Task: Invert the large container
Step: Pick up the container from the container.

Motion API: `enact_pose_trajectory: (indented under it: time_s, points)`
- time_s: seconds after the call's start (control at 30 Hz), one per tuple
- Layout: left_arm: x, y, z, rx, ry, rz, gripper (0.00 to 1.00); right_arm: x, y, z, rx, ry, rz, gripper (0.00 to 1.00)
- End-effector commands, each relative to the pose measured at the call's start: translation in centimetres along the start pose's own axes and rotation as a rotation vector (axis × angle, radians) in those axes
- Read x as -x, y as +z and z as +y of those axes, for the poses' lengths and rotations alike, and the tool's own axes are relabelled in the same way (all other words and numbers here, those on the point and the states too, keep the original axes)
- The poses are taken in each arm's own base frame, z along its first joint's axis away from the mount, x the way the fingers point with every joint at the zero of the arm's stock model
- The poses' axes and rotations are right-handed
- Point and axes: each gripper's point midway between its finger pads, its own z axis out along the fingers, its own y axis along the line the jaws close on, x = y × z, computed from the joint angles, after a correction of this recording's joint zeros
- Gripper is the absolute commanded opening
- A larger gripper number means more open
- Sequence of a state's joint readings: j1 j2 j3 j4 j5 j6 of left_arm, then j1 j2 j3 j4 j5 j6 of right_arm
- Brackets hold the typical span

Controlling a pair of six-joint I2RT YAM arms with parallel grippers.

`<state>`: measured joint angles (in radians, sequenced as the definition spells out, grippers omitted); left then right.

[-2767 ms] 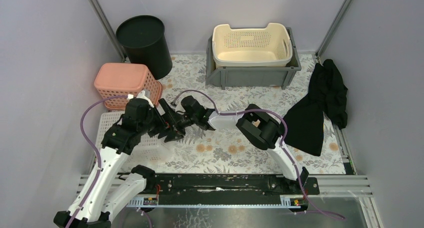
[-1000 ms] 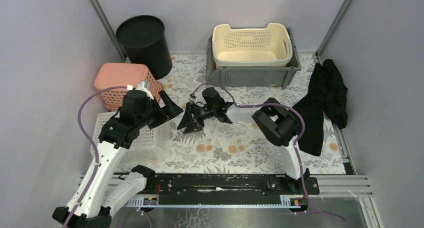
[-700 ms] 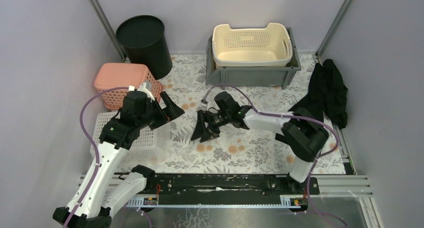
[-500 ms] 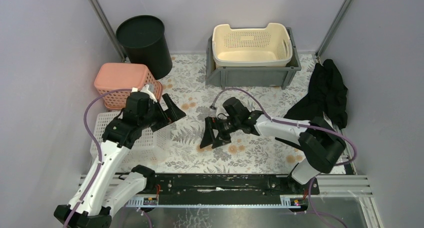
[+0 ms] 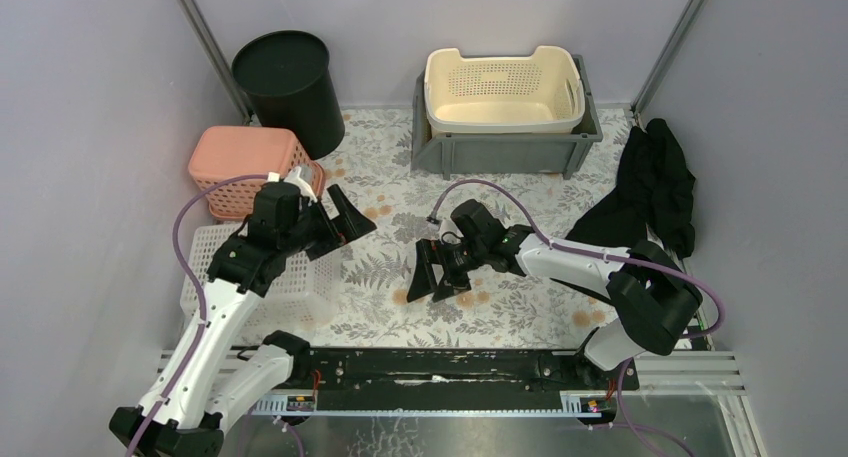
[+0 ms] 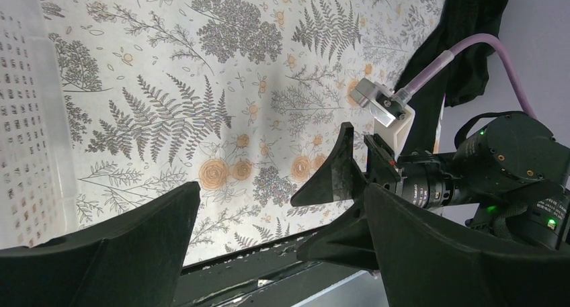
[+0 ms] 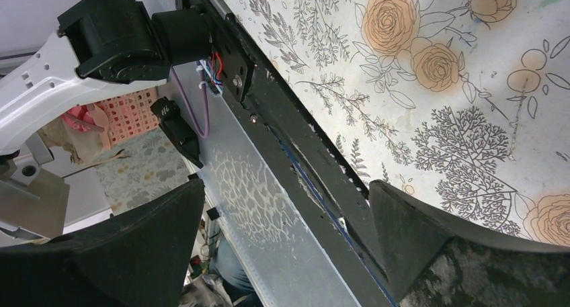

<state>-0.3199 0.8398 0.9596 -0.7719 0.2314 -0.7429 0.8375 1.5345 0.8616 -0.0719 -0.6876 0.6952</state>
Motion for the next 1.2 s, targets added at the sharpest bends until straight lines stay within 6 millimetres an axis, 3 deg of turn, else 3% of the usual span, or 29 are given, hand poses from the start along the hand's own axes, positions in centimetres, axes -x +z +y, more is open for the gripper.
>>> enact_pose_trajectory:
  time_s: [0.0, 1.17]
  points:
    - [-0.3, 0.7, -0.6, -0.065, 0.005, 0.005, 1.0, 1.1, -0.3, 0.9, 0.004, -0.032, -0.034, 0.99]
    - [-2.1, 1.7, -0.1, -0.112, -0.003, 0.047, 1.0, 1.7, 0.0, 1.1, 0.003, -0.01, -0.041, 0.99]
